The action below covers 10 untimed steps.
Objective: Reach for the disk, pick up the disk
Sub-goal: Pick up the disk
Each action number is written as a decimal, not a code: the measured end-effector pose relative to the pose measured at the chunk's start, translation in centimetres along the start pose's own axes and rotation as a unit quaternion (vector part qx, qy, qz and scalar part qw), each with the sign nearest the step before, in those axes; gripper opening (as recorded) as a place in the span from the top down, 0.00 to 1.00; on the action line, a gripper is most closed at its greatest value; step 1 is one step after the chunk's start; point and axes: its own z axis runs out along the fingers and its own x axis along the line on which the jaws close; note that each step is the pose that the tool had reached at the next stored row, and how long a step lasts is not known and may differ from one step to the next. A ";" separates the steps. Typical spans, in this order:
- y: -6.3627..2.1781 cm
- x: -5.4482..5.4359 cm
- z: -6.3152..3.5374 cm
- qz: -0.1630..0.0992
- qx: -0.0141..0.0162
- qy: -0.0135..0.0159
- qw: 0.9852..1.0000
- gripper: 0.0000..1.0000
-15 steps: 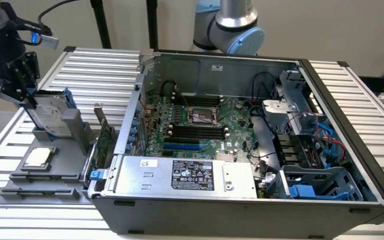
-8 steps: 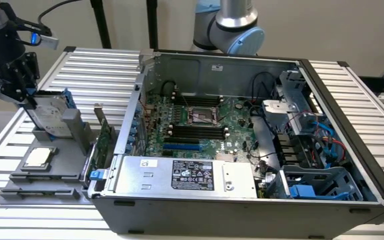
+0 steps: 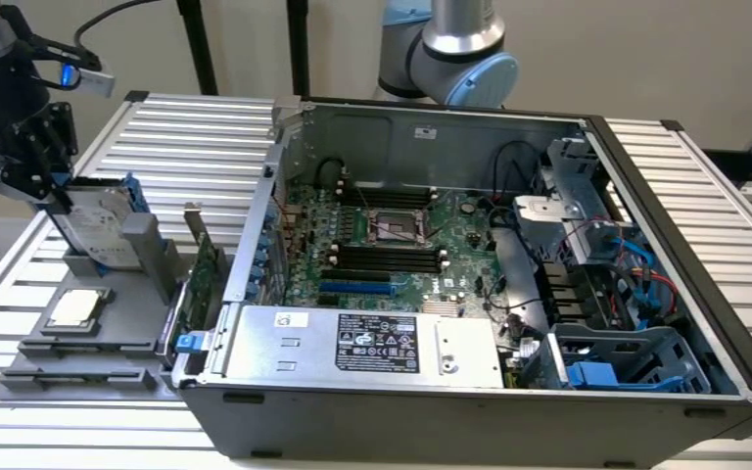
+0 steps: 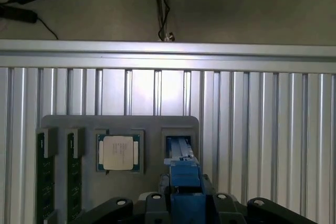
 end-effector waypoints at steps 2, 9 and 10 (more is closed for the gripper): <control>0.00 0.0 0.00 0.000 0.000 0.000 1.000 0.67; 0.00 0.0 -0.58 0.000 0.000 0.000 1.000 0.67; 0.00 0.0 -0.76 0.000 0.000 0.000 1.000 0.67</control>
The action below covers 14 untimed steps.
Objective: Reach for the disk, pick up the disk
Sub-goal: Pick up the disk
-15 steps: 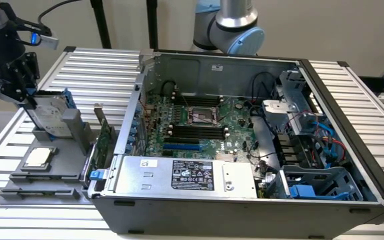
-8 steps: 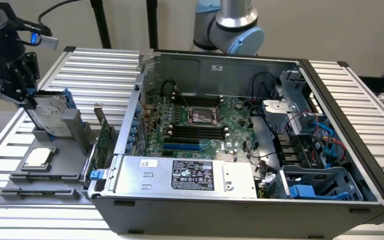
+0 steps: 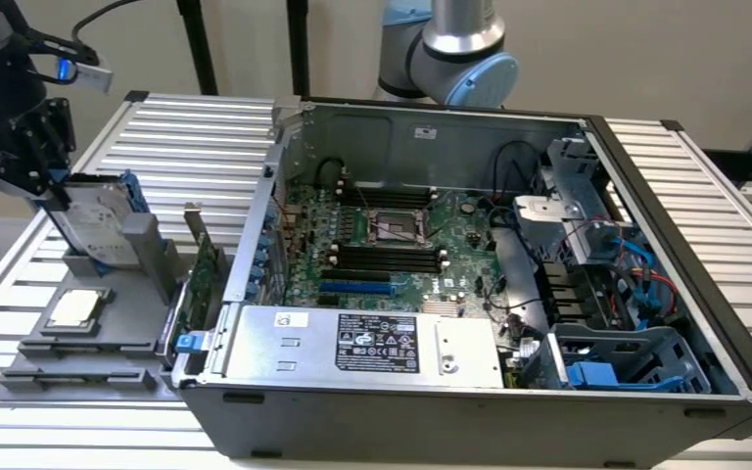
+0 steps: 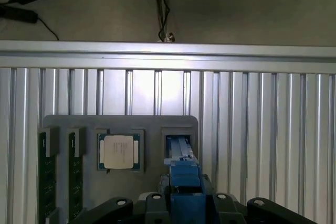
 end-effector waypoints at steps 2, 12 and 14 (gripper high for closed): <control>0.00 0.0 -0.40 0.000 0.000 0.000 1.000 0.67; -0.10 0.0 -4.49 -0.001 0.000 0.000 1.000 0.67; -0.21 0.0 -5.41 -0.001 0.000 0.000 1.000 0.67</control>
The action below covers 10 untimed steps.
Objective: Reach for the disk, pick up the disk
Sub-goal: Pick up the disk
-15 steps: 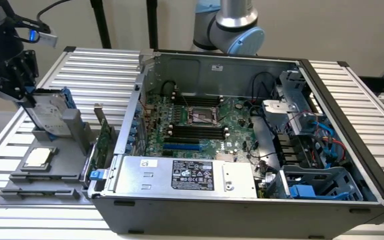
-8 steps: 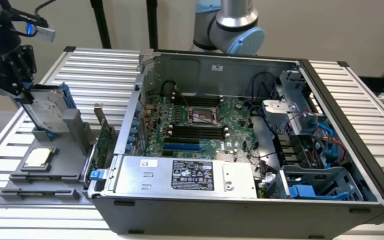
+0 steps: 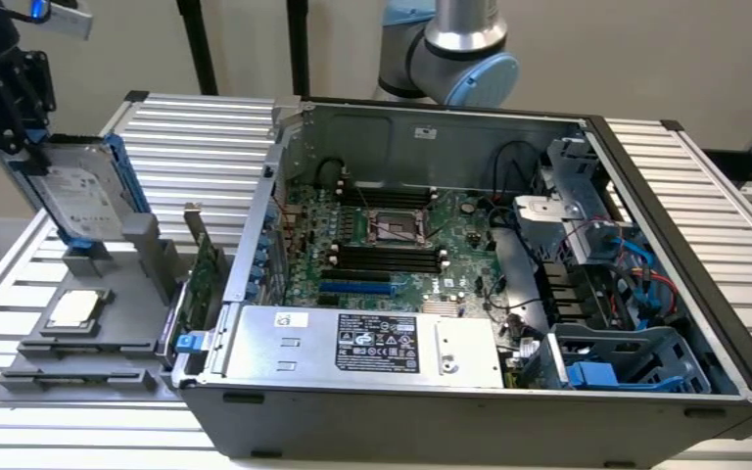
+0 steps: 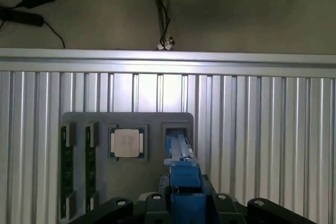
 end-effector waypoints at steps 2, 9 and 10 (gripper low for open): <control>-0.17 0.0 -0.94 0.000 0.000 0.000 1.000 0.67; -1.02 0.1 -4.10 -0.002 0.000 0.000 1.000 0.67; -1.21 0.1 -4.57 -0.002 0.000 0.000 1.000 0.67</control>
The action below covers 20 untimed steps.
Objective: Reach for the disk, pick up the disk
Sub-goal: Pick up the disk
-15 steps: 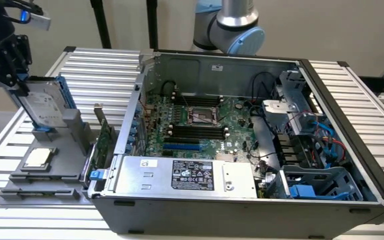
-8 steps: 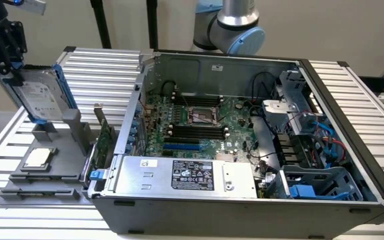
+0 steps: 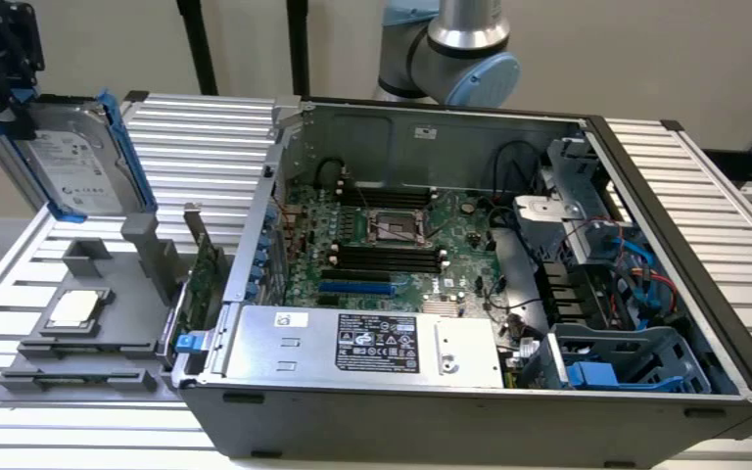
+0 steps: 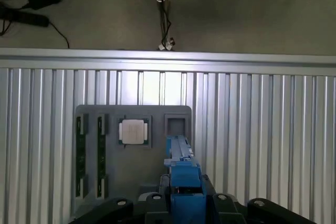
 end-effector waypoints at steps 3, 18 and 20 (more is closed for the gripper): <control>-0.78 0.1 -1.37 -0.001 0.000 -0.001 1.000 0.67; -7.04 1.1 -6.26 -0.004 0.000 -0.018 1.000 0.67; -7.93 1.3 -6.82 -0.004 0.000 -0.020 1.000 0.67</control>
